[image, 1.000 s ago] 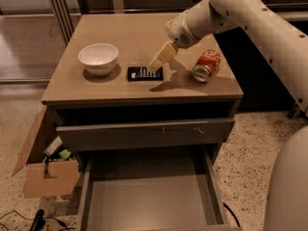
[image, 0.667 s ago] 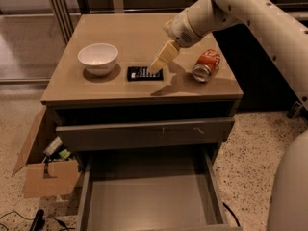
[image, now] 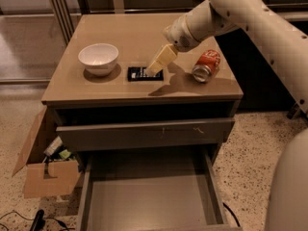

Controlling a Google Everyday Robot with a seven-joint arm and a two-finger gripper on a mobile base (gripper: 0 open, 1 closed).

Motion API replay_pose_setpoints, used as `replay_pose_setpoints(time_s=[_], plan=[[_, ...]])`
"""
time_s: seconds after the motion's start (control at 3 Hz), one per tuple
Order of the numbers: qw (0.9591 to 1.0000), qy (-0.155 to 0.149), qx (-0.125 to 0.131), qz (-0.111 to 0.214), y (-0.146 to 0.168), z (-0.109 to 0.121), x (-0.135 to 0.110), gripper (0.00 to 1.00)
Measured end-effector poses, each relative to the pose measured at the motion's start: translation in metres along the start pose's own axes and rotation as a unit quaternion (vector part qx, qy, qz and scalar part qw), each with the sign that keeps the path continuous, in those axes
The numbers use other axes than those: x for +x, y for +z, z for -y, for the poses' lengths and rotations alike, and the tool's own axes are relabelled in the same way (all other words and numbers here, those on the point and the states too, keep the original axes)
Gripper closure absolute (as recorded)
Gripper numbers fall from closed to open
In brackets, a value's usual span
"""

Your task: Place rxbar blueberry into middle drawer

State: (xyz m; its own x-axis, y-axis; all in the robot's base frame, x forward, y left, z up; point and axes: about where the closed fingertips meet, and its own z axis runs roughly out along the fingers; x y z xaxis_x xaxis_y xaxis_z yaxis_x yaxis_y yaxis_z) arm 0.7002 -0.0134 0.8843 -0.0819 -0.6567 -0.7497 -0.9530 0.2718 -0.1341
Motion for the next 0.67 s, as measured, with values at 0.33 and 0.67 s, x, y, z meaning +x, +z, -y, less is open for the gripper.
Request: replay_pose_setpoints(time_s=[0.33, 0.67], plan=[[0.9989, 0.019, -0.032, -0.028, 0.036, 0.007, 0.004, 0.0], [0.9969, 0.031, -0.055, -0.047, 0.052, 0.009, 0.01, 0.0]])
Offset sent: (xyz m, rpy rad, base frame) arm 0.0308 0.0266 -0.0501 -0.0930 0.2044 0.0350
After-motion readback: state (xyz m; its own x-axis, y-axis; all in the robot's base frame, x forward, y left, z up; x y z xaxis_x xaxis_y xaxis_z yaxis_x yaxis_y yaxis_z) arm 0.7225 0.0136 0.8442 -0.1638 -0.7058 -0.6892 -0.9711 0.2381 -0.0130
